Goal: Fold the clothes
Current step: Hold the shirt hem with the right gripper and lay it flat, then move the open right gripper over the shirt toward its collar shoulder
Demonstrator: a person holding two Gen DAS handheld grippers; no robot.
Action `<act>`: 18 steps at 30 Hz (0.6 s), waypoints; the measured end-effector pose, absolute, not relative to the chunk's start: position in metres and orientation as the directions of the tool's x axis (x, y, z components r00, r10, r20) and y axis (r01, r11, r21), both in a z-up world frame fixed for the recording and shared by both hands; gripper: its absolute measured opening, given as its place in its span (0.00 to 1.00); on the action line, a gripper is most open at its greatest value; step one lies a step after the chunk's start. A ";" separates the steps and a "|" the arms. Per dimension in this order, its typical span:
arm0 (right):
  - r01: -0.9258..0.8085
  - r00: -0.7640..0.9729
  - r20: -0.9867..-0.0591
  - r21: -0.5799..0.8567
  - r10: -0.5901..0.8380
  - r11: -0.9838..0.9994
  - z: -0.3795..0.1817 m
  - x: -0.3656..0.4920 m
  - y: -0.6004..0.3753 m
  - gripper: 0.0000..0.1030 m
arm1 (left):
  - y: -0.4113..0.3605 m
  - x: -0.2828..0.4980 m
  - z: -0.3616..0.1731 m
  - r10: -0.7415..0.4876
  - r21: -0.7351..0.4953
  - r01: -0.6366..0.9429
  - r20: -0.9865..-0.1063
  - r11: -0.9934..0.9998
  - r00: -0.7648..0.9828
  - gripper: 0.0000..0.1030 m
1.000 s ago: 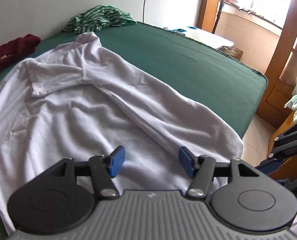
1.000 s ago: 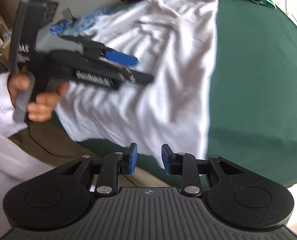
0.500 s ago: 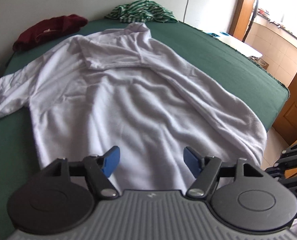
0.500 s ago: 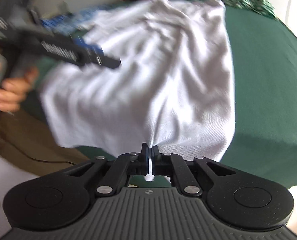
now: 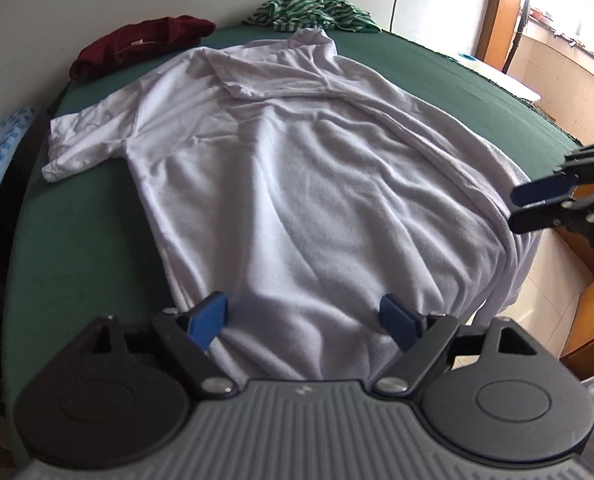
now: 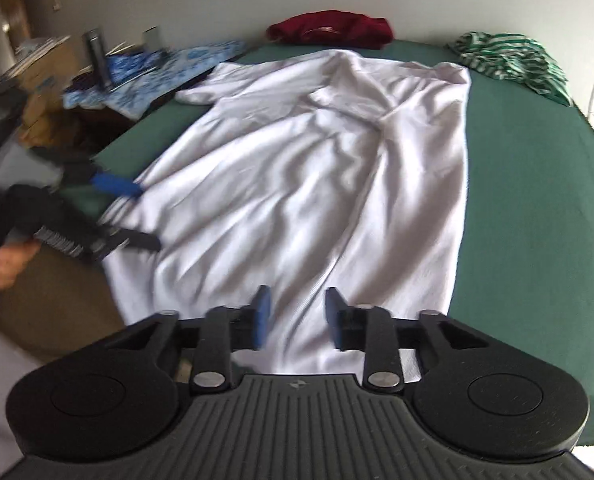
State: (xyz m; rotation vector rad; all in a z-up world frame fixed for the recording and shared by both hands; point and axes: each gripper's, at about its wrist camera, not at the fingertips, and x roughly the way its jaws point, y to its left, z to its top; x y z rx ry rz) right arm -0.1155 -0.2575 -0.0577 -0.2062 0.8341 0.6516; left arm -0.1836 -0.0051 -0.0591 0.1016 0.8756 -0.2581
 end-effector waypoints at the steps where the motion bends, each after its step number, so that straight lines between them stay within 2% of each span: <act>1: -0.597 0.491 -0.763 0.058 0.421 0.800 -0.064 -0.111 -0.257 0.33 | -0.004 -0.184 -0.059 -0.177 -0.009 0.269 -0.774 0.963 0.608 0.83; 5: -0.581 0.456 -0.783 0.097 0.422 0.808 -0.064 -0.108 -0.271 0.31 | 0.003 -0.181 -0.044 -0.214 -0.073 0.249 -0.767 0.966 0.605 0.76; 8: -0.543 0.452 -0.761 0.178 0.465 0.821 -0.058 -0.101 -0.275 0.30 | -0.010 -0.171 -0.019 -0.296 -0.141 0.279 -0.691 0.950 0.659 0.79; 11: -0.516 0.437 -0.798 0.156 0.415 0.842 -0.066 -0.082 -0.264 0.26 | -0.043 -0.154 -0.011 -0.381 -0.177 0.356 -0.649 0.917 0.659 0.80; 14: -0.576 0.391 -0.814 0.148 0.430 0.804 -0.057 -0.065 -0.264 0.26 | -0.061 -0.141 -0.020 -0.383 -0.200 0.342 -0.667 0.918 0.639 0.80; 18: -0.592 0.448 -0.747 0.164 0.491 0.789 -0.016 -0.011 -0.272 0.26 | -0.083 -0.123 -0.035 -0.379 -0.228 0.313 -0.696 0.922 0.610 0.80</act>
